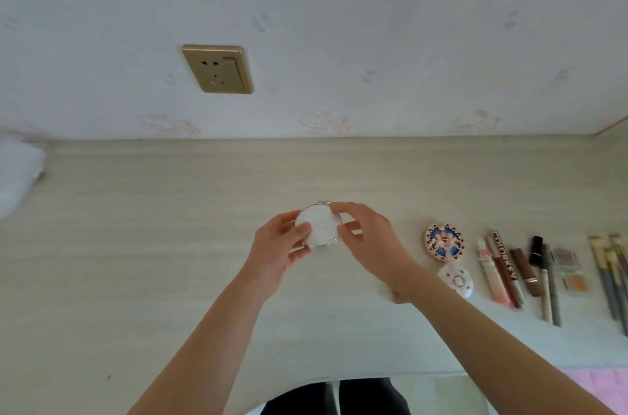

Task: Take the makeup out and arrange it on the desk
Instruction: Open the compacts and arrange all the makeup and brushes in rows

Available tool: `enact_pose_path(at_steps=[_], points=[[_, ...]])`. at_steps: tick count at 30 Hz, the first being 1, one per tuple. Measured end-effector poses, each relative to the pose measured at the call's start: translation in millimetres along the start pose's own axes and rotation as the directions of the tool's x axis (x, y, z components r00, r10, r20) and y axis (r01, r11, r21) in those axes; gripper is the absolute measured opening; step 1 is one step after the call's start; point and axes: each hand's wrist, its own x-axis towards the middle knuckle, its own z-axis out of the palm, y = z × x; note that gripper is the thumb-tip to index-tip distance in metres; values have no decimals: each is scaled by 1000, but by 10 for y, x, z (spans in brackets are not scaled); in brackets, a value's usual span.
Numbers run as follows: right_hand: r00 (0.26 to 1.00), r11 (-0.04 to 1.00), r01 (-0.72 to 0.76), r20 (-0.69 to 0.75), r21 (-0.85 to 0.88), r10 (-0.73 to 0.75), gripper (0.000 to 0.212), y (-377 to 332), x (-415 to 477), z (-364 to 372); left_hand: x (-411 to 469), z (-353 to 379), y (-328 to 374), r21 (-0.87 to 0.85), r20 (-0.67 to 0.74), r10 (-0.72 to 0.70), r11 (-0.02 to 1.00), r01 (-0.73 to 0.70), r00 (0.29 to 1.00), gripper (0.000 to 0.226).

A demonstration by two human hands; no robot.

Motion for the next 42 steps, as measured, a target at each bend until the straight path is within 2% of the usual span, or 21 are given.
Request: enact_pose_path(at_steps=[3, 7, 10, 12, 14, 16, 19, 21, 24, 30, 32, 37, 42], points=[[996, 996, 80, 39, -41, -79, 45, -89, -14, 157, 61, -193, 96, -14, 5, -45, 999, 45, 999, 25], [991, 983, 129, 52, -133, -123, 41, -143, 44, 272, 117, -354, 194, -25, 66, -69, 997, 71, 995, 29], [988, 983, 147, 54, -112, -142, 39, -147, 134, 317, 179, -426, 218, -27, 111, -85, 996, 88, 990, 28], [987, 986, 156, 41, -64, -154, 37, -109, 206, 340, 270, -490, 204, -39, 161, -66, 997, 74, 985, 37], [988, 988, 155, 26, -8, -155, 35, -55, 301, 357, 388, -563, 159, 4, 233, 0, 1000, -1, 972, 58], [988, 987, 150, 20, 51, -151, 32, -3, 397, 383, 492, -600, 95, 139, 255, 87, 982, -125, 963, 72], [988, 977, 154, 9, 148, -157, 33, 88, 513, 441, 632, -614, 2, 302, 208, 239, 907, -295, 948, 70], [984, 973, 174, 3, 150, -177, 33, 133, 558, 473, 708, -632, -19, 279, 209, 312, 889, -362, 927, 66], [970, 968, 242, -33, 63, -240, 36, 207, 578, 531, 791, -669, -63, 248, 235, 382, 866, -435, 894, 75], [906, 911, 401, -101, -100, -410, 38, 282, 510, 606, 808, -738, -126, 274, 313, 525, 748, -604, 792, 84], [890, 894, 425, -117, -138, -441, 38, 298, 438, 653, 773, -773, -171, 249, 341, 562, 719, -649, 753, 79], [876, 889, 439, -158, -133, -456, 34, 216, 55, 825, 503, -954, -343, 244, 447, 561, 673, -699, 696, 80], [892, 910, 404, -177, -96, -415, 32, 107, -363, 1033, 214, -1138, -531, 255, 455, 572, 651, -715, 683, 83]])
